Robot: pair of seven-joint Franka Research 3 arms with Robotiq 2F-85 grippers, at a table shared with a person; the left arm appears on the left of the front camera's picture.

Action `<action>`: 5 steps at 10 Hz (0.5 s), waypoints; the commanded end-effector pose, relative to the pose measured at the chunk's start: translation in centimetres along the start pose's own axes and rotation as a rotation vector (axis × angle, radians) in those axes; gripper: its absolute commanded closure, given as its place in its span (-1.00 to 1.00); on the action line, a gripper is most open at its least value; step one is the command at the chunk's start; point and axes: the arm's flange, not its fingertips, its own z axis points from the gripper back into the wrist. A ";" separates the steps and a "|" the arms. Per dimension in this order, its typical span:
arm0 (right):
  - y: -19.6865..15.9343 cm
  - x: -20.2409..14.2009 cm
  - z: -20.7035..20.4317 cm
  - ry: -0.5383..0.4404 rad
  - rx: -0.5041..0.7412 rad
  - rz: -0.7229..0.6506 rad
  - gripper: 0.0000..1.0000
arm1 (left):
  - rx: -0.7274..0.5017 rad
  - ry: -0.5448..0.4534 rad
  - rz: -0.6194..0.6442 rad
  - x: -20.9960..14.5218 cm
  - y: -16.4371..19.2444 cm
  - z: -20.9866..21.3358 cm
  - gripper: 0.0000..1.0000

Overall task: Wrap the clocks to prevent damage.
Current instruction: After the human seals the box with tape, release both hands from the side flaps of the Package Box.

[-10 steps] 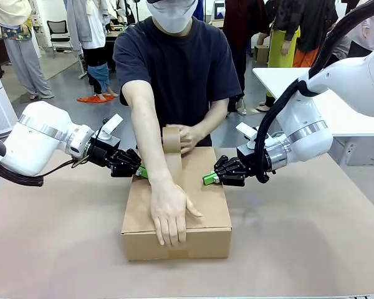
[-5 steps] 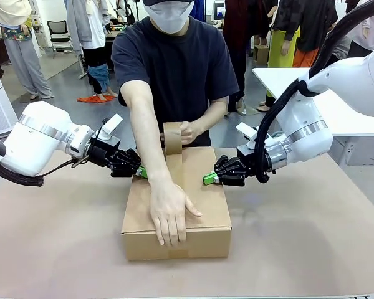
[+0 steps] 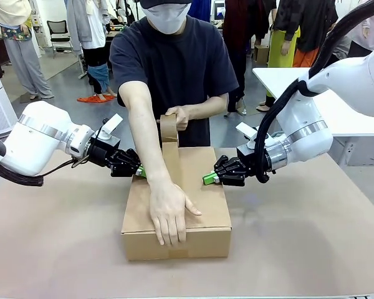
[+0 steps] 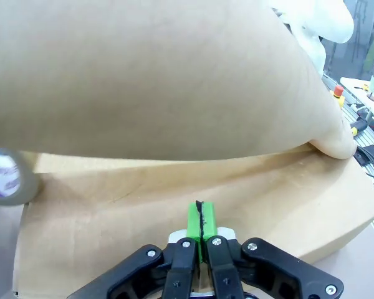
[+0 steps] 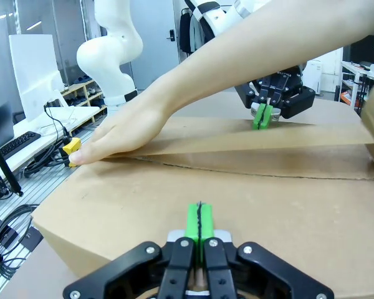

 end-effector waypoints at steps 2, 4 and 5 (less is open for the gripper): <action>-0.1 -0.3 -0.1 0.006 -0.005 -0.005 0.98 | 0.001 0.003 0.005 -0.3 0.2 -0.2 0.99; -0.1 -0.3 -0.1 0.006 -0.005 -0.005 0.98 | 0.001 0.003 0.005 -0.3 0.2 -0.2 0.99; -0.1 -0.3 -0.1 0.006 -0.005 -0.005 0.98 | 0.001 0.003 0.005 -0.3 0.2 -0.2 0.99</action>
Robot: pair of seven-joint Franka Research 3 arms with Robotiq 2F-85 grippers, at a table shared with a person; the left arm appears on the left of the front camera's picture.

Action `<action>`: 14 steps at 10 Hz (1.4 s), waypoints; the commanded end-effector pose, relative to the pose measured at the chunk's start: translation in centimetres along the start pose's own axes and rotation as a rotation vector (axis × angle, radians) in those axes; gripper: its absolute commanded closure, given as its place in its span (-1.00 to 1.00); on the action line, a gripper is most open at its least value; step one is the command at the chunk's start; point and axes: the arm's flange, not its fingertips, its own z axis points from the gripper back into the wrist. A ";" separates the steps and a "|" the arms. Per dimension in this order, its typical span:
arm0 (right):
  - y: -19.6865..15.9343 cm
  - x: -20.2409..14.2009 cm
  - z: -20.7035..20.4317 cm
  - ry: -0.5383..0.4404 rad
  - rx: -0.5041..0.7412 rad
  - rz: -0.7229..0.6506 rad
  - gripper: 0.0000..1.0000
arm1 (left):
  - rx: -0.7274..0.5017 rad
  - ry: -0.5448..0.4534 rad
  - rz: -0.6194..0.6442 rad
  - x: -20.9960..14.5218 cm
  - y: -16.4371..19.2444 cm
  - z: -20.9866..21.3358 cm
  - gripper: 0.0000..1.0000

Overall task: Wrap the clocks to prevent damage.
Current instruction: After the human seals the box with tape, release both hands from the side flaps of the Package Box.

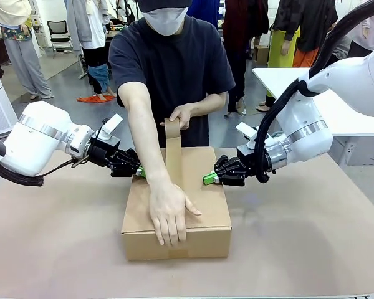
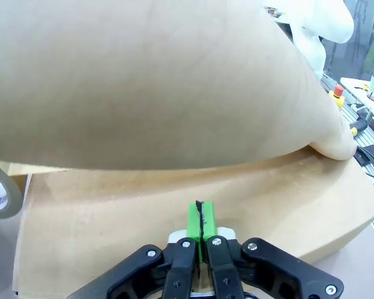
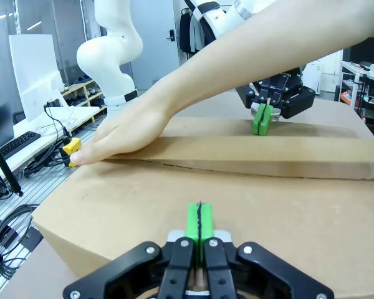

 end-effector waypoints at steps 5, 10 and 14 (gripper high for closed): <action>0.0 -0.3 -0.1 0.006 -0.005 -0.005 0.98 | 0.001 0.003 0.005 -0.3 0.2 -0.2 0.99; 0.0 -0.3 -0.1 0.006 -0.005 -0.005 0.98 | 0.001 0.003 0.005 -0.3 0.2 -0.2 0.99; 0.0 -0.3 -0.1 0.006 -0.005 -0.005 0.98 | 0.001 0.003 0.005 -0.3 0.2 -0.2 0.99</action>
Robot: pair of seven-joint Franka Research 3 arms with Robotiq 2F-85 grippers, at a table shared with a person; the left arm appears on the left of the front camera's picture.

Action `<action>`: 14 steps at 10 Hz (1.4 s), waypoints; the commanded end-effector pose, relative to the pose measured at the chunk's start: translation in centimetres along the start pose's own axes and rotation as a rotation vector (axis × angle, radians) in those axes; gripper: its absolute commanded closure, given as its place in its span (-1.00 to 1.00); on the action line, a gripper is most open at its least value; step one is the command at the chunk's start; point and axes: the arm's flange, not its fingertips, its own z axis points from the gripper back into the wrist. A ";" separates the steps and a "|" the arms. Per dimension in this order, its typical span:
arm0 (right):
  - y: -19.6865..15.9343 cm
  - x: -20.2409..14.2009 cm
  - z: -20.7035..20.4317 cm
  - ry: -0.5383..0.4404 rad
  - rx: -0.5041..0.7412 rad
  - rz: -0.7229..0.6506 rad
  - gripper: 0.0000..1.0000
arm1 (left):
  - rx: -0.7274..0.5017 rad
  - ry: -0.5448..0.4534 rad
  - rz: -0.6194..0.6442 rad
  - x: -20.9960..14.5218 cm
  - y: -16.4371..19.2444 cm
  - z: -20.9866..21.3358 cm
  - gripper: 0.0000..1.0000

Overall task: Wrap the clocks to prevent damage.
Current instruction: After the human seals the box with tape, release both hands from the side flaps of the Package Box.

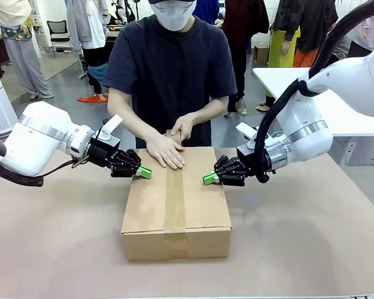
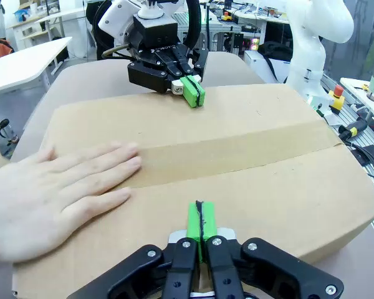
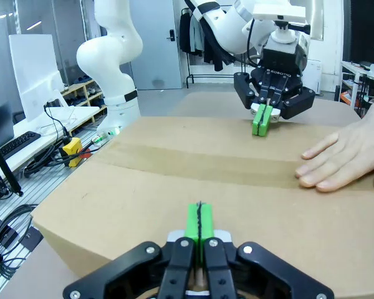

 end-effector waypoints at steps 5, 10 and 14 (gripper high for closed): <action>0.0 -0.3 -0.1 0.006 -0.005 -0.005 0.98 | 0.002 0.003 0.003 -0.2 0.2 -0.2 0.99; 0.0 -0.3 -0.1 0.006 -0.005 -0.005 0.98 | 0.002 0.003 0.003 -0.2 0.2 -0.2 0.99; 0.0 0.0 0.0 0.000 0.000 0.000 0.98 | 0.002 0.003 0.003 -0.2 0.2 -0.2 0.99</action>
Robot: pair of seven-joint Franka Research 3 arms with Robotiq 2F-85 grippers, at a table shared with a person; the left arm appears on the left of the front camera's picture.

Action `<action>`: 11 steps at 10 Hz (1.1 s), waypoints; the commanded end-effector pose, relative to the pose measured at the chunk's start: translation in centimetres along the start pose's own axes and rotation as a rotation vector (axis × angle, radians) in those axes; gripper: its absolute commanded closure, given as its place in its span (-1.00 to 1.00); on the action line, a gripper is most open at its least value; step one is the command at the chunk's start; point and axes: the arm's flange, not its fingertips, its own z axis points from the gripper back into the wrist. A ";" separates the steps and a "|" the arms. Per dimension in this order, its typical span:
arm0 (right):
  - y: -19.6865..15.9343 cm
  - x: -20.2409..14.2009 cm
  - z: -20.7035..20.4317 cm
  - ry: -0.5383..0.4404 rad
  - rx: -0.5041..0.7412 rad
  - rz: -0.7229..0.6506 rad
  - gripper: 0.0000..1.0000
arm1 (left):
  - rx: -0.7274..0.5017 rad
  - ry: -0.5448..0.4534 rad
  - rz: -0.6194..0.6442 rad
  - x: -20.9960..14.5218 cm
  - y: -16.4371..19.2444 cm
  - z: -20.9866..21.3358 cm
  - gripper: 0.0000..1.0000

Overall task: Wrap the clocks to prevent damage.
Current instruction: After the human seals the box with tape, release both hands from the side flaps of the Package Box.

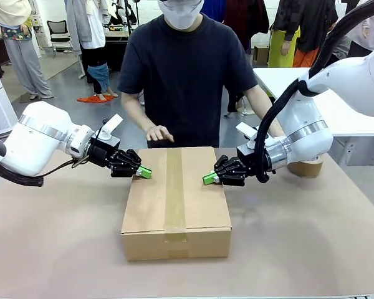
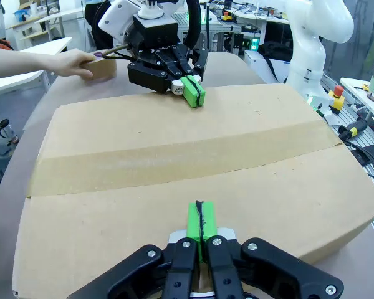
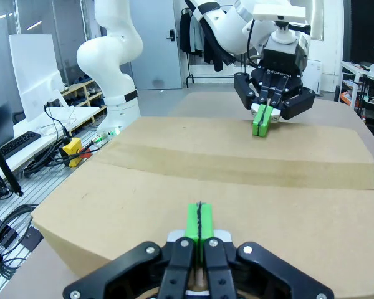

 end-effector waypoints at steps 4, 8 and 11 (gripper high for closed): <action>0.0 0.0 0.0 0.000 0.000 0.000 0.98 | 0.000 0.000 0.000 0.0 0.0 0.0 0.99; 5.2 9.7 2.0 0.329 0.029 -0.053 0.98 | -0.004 0.307 -0.030 7.4 -4.2 6.7 0.99; 10.2 16.1 5.0 0.547 -0.168 -0.170 0.98 | 0.048 0.479 0.035 11.4 -8.6 12.3 0.99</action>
